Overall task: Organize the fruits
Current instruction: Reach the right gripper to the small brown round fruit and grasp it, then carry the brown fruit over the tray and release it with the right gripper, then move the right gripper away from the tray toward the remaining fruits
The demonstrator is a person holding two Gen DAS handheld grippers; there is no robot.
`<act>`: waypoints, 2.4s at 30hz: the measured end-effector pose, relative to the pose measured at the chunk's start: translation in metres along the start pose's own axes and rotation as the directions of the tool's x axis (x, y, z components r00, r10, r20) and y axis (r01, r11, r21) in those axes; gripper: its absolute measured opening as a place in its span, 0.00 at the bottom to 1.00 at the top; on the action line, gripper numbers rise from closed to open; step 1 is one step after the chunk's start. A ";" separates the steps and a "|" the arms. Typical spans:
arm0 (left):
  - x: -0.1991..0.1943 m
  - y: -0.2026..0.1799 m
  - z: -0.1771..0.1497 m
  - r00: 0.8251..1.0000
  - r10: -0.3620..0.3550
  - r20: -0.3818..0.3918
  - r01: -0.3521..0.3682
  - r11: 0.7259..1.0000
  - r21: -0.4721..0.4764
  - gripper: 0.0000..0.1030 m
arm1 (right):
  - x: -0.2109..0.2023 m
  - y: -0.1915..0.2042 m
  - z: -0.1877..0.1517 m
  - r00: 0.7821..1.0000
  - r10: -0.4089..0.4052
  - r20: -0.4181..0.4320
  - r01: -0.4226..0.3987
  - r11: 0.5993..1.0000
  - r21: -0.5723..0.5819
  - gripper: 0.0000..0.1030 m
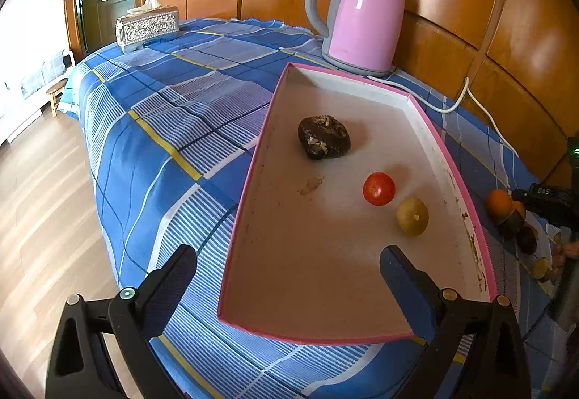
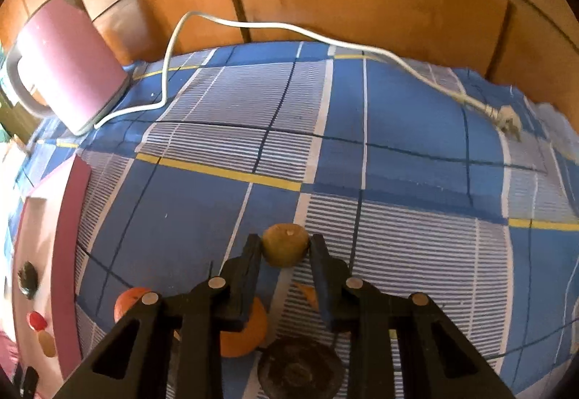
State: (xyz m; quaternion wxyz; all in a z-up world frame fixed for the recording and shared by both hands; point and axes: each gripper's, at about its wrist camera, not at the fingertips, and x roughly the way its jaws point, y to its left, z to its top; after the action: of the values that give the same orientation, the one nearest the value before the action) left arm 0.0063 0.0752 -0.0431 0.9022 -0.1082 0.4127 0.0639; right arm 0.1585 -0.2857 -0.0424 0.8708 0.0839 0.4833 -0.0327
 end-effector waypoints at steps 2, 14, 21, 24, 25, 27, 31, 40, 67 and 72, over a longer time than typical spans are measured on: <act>0.000 0.000 0.000 1.000 0.001 -0.001 -0.001 1.000 0.000 0.99 | -0.008 0.000 0.000 1.000 -0.007 0.028 0.007 1.000 0.000 0.27; -0.004 -0.005 -0.002 1.000 -0.011 -0.005 0.011 1.000 0.014 1.00 | -0.089 0.012 -0.016 0.973 0.023 0.231 -0.009 0.998 -0.061 0.27; -0.007 -0.008 -0.003 1.000 -0.015 -0.007 0.016 1.000 0.027 1.00 | -0.097 0.051 -0.047 0.971 0.169 0.170 -0.140 0.975 -0.173 0.27; -0.008 -0.011 -0.004 1.000 -0.016 -0.001 0.016 0.999 0.040 1.00 | -0.095 0.068 -0.061 0.966 0.224 0.128 -0.194 0.958 -0.212 0.27; -0.009 -0.012 -0.004 1.000 -0.018 0.000 0.018 0.999 0.044 1.00 | -0.094 0.075 -0.067 0.964 0.245 0.108 -0.216 0.950 -0.226 0.27; -0.009 -0.013 -0.005 1.000 -0.020 0.002 0.020 0.998 0.052 1.00 | -0.091 0.089 -0.074 0.958 0.275 0.076 -0.248 0.935 -0.252 0.27; -0.008 -0.014 -0.006 1.000 -0.023 -0.002 0.023 0.998 0.060 1.00 | -0.085 0.117 -0.080 0.943 0.331 0.017 -0.312 0.904 -0.293 0.27; -0.004 -0.015 -0.007 1.000 -0.027 -0.015 0.028 0.997 0.070 1.00 | -0.068 0.167 -0.068 0.933 0.357 -0.042 -0.350 0.875 -0.335 0.27; -0.013 -0.017 -0.003 0.999 -0.048 0.022 0.046 0.997 0.060 1.00 | -0.105 0.084 -0.106 0.979 0.127 0.159 -0.090 0.972 -0.218 0.68; -0.014 -0.018 -0.003 0.999 -0.045 0.017 0.044 0.997 0.065 1.00 | -0.113 0.039 -0.116 0.980 0.019 0.196 0.003 0.993 -0.114 0.69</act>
State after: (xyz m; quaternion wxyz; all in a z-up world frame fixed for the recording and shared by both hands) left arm -0.0015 0.0562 -0.0318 0.9102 -0.0877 0.4035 0.0315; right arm 0.0067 -0.2292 -0.0026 0.9178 0.0326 0.3956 -0.0098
